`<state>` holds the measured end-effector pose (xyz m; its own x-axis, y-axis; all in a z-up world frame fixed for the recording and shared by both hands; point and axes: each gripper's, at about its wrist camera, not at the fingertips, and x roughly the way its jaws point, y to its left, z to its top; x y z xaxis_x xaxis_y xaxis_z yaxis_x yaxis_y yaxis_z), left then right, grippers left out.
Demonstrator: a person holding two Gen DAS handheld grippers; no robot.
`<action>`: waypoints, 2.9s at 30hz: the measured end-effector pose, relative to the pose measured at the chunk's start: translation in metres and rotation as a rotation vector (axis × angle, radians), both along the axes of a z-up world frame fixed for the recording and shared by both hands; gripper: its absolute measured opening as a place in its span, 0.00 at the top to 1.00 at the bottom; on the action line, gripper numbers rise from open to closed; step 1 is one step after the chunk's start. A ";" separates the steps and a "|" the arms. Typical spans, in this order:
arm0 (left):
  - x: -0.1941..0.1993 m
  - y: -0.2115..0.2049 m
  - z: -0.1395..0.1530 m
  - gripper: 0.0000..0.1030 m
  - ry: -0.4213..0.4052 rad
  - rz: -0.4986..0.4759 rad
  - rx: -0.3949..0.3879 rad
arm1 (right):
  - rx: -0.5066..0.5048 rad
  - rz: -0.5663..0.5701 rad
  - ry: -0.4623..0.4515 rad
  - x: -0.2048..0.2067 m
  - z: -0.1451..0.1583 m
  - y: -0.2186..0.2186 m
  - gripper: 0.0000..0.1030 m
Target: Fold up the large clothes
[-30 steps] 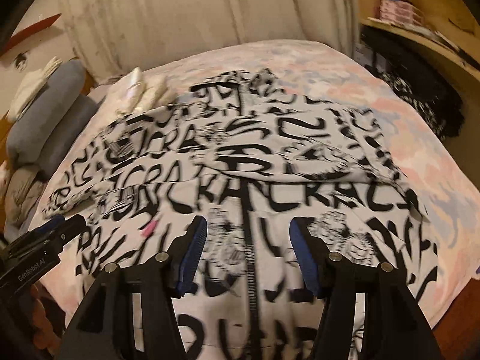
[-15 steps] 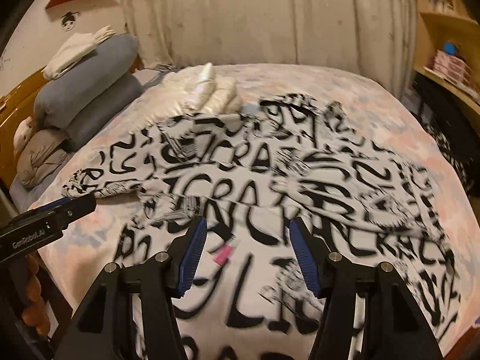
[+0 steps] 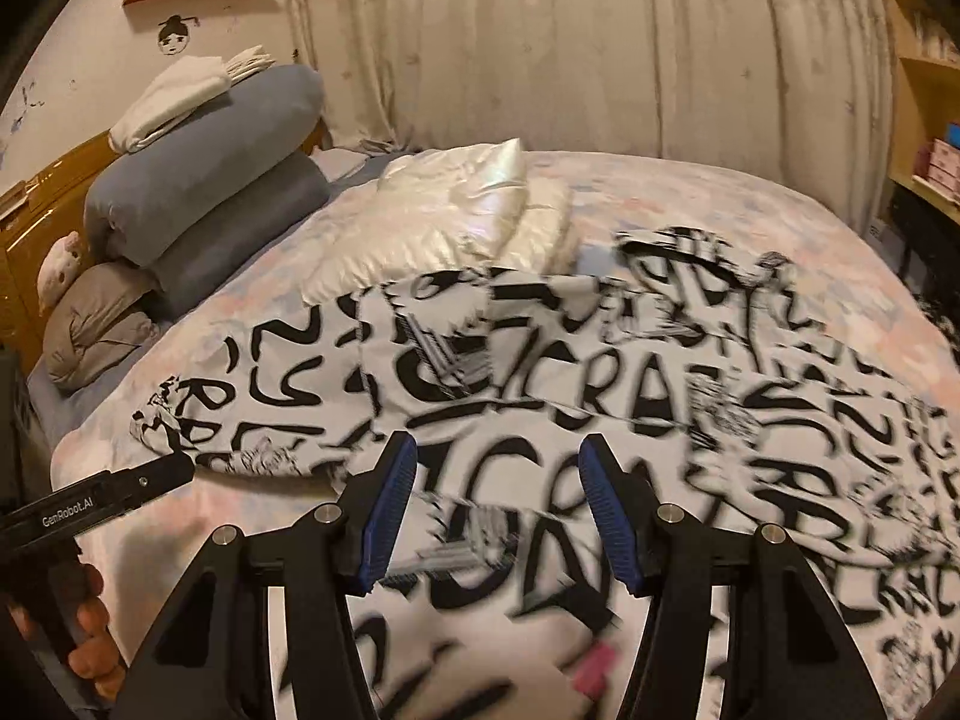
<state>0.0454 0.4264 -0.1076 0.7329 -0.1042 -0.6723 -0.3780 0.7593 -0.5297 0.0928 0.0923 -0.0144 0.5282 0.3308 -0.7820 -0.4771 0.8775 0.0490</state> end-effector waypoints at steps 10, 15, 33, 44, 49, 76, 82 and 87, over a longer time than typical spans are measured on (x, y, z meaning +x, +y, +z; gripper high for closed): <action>0.022 0.092 -0.070 0.31 0.038 0.163 -0.185 | -0.013 0.110 0.103 0.042 -0.088 0.099 0.73; 0.032 0.117 -0.074 0.32 0.022 0.220 -0.166 | -0.040 0.141 0.167 0.043 -0.130 0.120 0.78; 0.051 0.020 0.074 0.98 -0.154 0.201 0.428 | 0.043 0.086 0.255 0.056 -0.139 0.085 0.79; 0.096 -0.193 0.158 0.98 -0.349 -0.149 0.591 | 0.161 -0.189 0.194 0.070 -0.065 -0.109 0.79; 0.131 -0.302 0.135 0.98 -0.306 -0.323 0.591 | 0.179 -0.362 0.113 0.073 -0.041 -0.215 0.79; 0.122 -0.371 0.023 0.40 -0.027 -0.695 0.346 | 0.188 -0.449 0.151 0.085 -0.041 -0.321 0.54; 0.087 -0.314 0.043 0.39 -0.020 -0.511 0.398 | 0.172 -0.342 0.147 0.073 -0.028 -0.279 0.46; 0.075 -0.269 0.040 0.39 0.011 -0.404 0.361 | 0.106 -0.228 0.147 0.060 -0.030 -0.236 0.38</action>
<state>0.1200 0.1572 -0.0678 0.6750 -0.1373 -0.7250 -0.0219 0.9784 -0.2057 0.1529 -0.1433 -0.0449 0.4818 0.3004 -0.8232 -0.2489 0.9476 0.2002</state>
